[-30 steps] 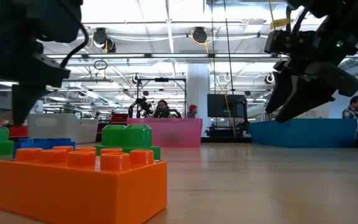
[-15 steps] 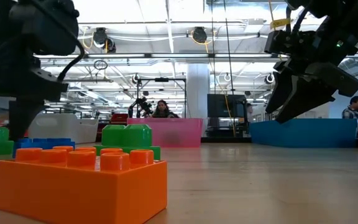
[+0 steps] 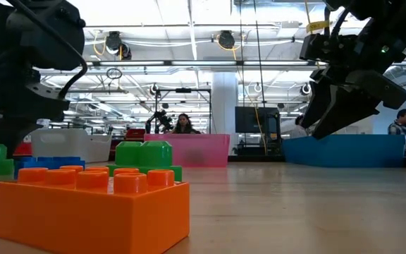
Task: Sort & place blocks by color
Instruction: Put the green game piece into the pink bin
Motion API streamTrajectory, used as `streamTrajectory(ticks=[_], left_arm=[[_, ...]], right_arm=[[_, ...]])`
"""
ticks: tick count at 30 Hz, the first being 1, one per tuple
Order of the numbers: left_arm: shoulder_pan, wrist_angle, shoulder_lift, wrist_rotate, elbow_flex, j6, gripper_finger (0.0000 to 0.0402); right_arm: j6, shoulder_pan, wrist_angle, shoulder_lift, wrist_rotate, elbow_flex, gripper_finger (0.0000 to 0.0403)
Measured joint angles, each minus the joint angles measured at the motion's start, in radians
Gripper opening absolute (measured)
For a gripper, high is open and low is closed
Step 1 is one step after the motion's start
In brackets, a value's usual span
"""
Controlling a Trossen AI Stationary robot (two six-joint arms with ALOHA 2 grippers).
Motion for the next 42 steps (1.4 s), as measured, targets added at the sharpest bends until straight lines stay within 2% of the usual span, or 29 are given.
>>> streamTrajectory(ticks=[1, 8, 10, 13, 15, 22, 25, 30, 35, 38, 42], left_arm=[[0.002, -0.003, 0.000, 0.000, 0.003, 0.001, 0.0135], [0.078, -0.014, 0.002, -0.027, 0.085, 0.011, 0.0134], [0.105, -0.028, 0.002, -0.081, 0.127, 0.035, 0.0134], [0.161, -0.020, 0.002, -0.236, 0.194, 0.080, 0.0134], [0.212, 0.036, 0.002, -0.307, 0.234, 0.116, 0.0134], [0.407, 0.264, 0.002, -0.374, 0.345, 0.316, 0.0134], [0.497, 0.399, 0.002, -0.386, 0.381, 0.393, 0.0134], [0.633, 0.577, 0.021, -0.412, 0.433, 0.415, 0.0134], [0.737, 0.581, 0.096, -0.445, 0.502, 0.285, 0.0138], [0.766, 0.564, 0.167, -0.403, 0.559, 0.256, 0.0138], [0.786, 0.454, 0.264, -0.368, 0.670, 0.245, 0.0142]], right_arm=[[0.000, 0.000, 0.000, 0.000, 0.000, 0.000, 0.0299], [-0.001, 0.000, 0.022, 0.000, 0.002, 0.000, 0.0299], [0.000, 0.000, 0.035, 0.000, 0.003, 0.000, 0.0299], [0.000, 0.000, 0.056, 0.000, 0.005, 0.000, 0.0299], [-0.007, 0.000, 0.073, 0.000, 0.007, 0.000, 0.0299], [-0.007, 0.000, 0.085, 0.000, 0.006, 0.000, 0.0299], [-0.018, -0.003, 0.089, 0.000, 0.010, 0.000, 0.0299], [-0.031, -0.014, 0.090, 0.000, 0.019, 0.000, 0.0299], [-0.031, -0.016, 0.090, 0.000, 0.009, -0.001, 0.0299], [-0.031, -0.022, 0.097, 0.000, 0.009, -0.001, 0.0299], [-0.024, -0.030, 0.097, 0.000, 0.005, -0.001, 0.0299]])
